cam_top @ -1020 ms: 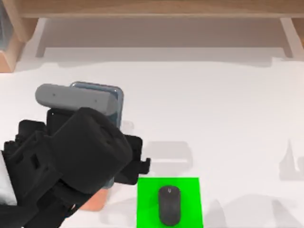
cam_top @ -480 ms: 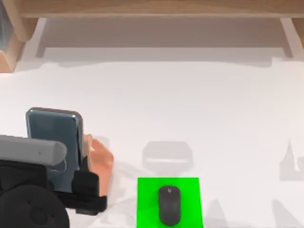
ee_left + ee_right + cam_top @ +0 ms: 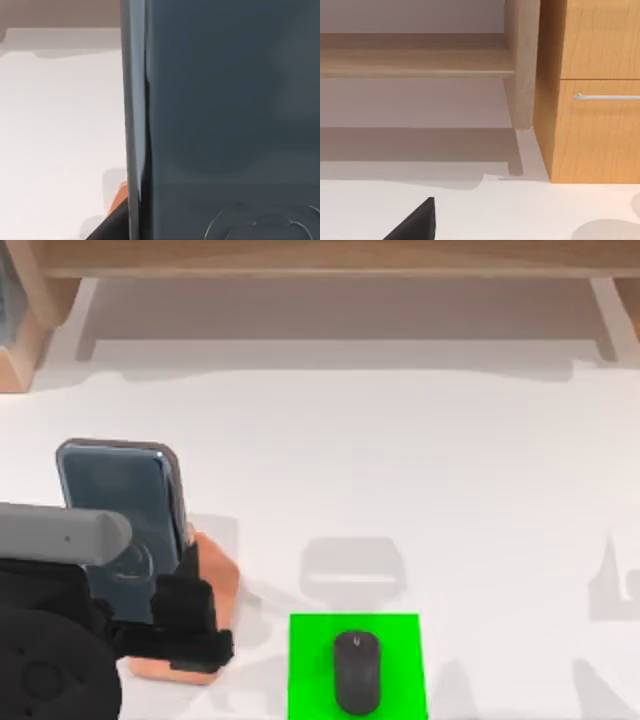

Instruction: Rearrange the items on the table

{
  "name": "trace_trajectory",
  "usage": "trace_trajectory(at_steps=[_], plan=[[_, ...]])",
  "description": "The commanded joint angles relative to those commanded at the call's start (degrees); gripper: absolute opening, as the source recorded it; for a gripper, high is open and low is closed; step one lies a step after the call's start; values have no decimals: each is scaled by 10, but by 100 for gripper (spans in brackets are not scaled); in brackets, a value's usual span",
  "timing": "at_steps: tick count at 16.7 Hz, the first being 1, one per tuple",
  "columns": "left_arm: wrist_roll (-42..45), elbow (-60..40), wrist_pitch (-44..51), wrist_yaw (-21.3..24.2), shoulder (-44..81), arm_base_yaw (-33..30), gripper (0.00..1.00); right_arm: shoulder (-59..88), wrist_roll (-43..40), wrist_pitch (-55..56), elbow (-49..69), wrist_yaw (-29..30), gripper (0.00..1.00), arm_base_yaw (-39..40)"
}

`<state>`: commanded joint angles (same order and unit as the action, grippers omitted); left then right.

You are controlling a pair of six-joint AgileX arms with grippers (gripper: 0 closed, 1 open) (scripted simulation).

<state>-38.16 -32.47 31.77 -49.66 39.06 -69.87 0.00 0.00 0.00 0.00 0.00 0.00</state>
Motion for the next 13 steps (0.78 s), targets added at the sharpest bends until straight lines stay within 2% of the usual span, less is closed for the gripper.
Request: trace_trajectory(at_steps=[5, 8, 13], plan=[[10, -60, -122, 6, -10, -25, 0, 0, 0, 0, 0, 0, 100, 0], [24, -75, -161, 7, -2, -27, 0, 0, 0, 0, 0, 0, 100, 0], [73, -26, -192, 35, 17, 40, 0, 0, 0, 0, 0, 0, 100, 0]])
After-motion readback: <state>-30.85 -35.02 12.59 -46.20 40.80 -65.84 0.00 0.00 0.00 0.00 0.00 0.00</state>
